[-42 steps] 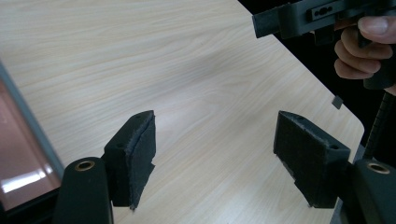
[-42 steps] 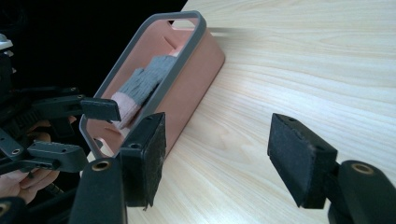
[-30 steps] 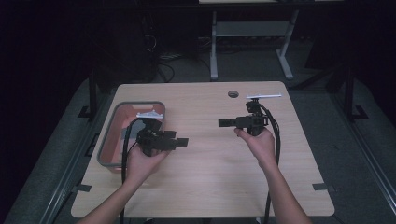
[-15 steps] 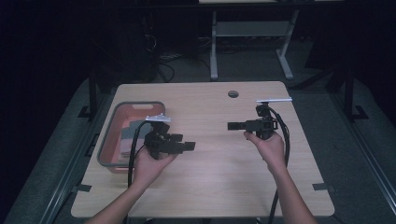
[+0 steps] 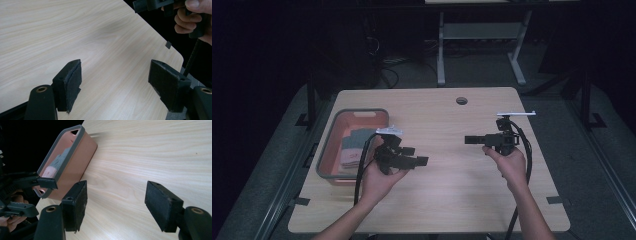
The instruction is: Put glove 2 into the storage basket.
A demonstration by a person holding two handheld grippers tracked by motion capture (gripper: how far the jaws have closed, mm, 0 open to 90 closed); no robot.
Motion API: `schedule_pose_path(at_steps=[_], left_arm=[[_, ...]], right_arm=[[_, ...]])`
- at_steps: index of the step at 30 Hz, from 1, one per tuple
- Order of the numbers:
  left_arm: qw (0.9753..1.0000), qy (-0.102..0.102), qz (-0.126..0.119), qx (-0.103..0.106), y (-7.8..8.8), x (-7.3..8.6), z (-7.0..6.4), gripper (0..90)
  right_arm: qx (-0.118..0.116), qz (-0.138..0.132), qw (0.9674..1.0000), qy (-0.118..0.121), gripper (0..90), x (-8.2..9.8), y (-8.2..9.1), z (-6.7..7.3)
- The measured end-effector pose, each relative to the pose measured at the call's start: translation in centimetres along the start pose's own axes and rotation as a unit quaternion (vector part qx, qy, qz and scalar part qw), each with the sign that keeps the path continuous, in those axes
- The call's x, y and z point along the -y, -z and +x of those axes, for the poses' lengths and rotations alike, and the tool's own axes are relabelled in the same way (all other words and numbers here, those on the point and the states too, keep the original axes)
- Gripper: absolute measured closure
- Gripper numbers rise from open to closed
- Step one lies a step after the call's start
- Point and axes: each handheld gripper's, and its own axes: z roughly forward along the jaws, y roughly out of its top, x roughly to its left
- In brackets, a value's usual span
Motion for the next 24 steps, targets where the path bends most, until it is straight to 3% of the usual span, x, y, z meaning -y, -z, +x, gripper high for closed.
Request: schedule_pose_path(at_steps=[14, 24], left_arm=[[0.9998, -0.009, 0.011, 0.015, -1.8, 1.2, -1.1, 26.8], [0.9994, -0.017, 0.02, 0.021, -2.9, 2.1, -1.5, 25.8]], right_arm=[[0.013, -0.009, 0.9996, -0.022, 33.6, 2.1, 1.6, -2.5], [0.01, -0.009, 0.9993, -0.035, 33.2, 3.9, 2.4, -3.8]])
